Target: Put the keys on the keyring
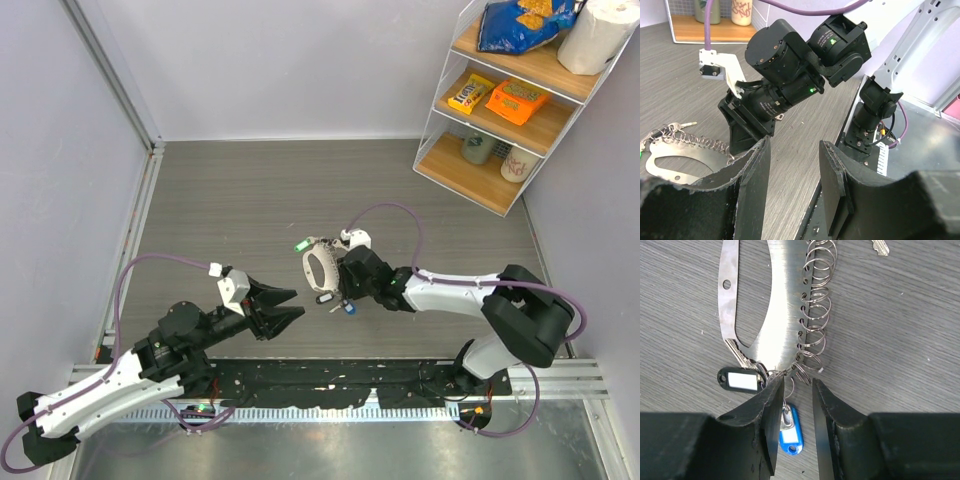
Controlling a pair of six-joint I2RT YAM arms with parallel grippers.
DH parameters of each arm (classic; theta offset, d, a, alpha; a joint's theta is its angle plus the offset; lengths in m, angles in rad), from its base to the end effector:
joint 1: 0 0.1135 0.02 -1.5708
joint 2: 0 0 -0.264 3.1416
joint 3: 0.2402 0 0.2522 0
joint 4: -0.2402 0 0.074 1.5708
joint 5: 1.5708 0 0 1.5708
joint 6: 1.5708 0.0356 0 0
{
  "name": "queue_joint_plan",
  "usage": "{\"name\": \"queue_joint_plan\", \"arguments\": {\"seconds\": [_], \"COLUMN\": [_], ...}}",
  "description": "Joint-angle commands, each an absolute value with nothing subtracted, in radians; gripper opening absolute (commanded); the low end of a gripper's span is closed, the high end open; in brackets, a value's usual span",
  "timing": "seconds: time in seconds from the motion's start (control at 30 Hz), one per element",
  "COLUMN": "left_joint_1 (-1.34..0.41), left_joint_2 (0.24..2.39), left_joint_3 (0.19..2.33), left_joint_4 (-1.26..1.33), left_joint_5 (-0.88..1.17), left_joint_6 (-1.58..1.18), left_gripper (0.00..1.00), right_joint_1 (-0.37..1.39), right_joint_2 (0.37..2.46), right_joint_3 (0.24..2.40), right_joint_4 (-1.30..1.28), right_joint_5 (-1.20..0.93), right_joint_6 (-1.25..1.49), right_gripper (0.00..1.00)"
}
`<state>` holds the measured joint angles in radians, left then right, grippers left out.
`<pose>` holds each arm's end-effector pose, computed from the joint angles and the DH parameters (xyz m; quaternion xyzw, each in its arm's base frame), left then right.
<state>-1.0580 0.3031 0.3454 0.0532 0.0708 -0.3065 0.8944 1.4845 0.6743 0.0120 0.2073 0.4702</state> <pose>0.0563 -0.1051 0.2730 0.2710 0.6156 -0.4848 0.5590 0.1845 0.2181 0.1625 -0.1558 0.9089 0.1619 0.3513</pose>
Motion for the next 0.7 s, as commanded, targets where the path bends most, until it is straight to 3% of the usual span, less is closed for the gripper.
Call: {"name": "queue_joint_plan", "arguments": {"seconds": [0.0,0.3,0.67], "left_joint_1": [-1.055,-1.057,-1.055], "left_joint_2": [0.301,0.301,0.302], "left_joint_3": [0.360,0.362,0.364], "left_joint_4": [0.072,0.064,0.066], "left_joint_5": [0.054,0.045,0.049], "left_joint_6": [-0.287,-0.278,-0.281], "left_gripper": [0.49,0.49,0.49], "right_joint_1": [0.884,0.874,0.871], "right_joint_2": [1.505,1.537,1.523], "right_joint_3": [0.719,0.724,0.715], "right_joint_4": [0.060,0.060,0.092], "right_joint_5": [0.203,0.195,0.180], "right_joint_6": [0.477,0.480,0.471], "right_gripper": [0.35,0.31,0.10]}}
